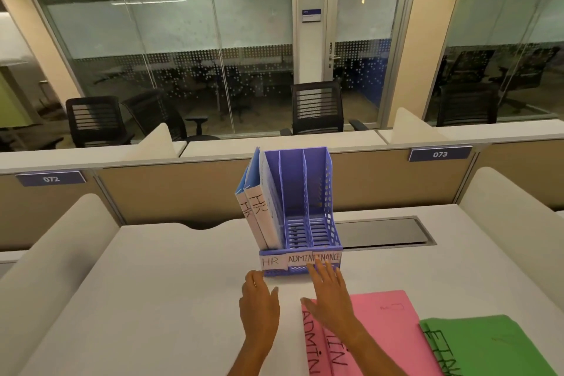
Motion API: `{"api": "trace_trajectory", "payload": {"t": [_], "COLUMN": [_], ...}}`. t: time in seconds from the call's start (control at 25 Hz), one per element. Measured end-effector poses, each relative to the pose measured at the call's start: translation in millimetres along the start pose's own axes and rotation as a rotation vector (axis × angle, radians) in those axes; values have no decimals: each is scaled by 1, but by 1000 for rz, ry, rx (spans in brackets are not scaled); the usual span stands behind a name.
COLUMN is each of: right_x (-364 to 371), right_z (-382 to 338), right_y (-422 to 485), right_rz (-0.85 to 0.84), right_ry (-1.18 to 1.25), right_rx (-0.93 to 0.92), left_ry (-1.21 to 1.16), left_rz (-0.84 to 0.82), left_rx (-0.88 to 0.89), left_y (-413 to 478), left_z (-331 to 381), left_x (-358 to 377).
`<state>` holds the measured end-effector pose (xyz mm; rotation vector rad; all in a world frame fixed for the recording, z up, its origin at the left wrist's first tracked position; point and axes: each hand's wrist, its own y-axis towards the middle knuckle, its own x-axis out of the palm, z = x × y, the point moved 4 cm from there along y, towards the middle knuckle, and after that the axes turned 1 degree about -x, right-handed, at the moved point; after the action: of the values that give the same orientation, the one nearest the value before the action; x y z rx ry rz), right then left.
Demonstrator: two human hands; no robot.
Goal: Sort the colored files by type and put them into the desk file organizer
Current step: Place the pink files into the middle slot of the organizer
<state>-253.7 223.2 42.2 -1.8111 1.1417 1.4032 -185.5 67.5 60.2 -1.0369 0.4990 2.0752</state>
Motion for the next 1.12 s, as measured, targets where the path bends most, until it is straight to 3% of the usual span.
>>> {"api": "trace_trajectory", "payload": {"t": [0.44,0.72,0.96,1.12], "right_x": [11,17,27,28], "right_z": [16,45,75,93], "right_y": [-113,-166,-215,-246], "right_rz": [-56,-96,-151,-140], "right_ry": [25,60,70,131], "right_rx": [109,252,392,474], "left_ry": [35,-128,-375,-405], "left_rz": [-136,-330,-495,-537], "left_rx": [142,176,-155,-291], "left_y": [-95,-137,-160,-171], "left_z": [-41,-32,-17,-7], "left_x": [12,40,72,86]}}
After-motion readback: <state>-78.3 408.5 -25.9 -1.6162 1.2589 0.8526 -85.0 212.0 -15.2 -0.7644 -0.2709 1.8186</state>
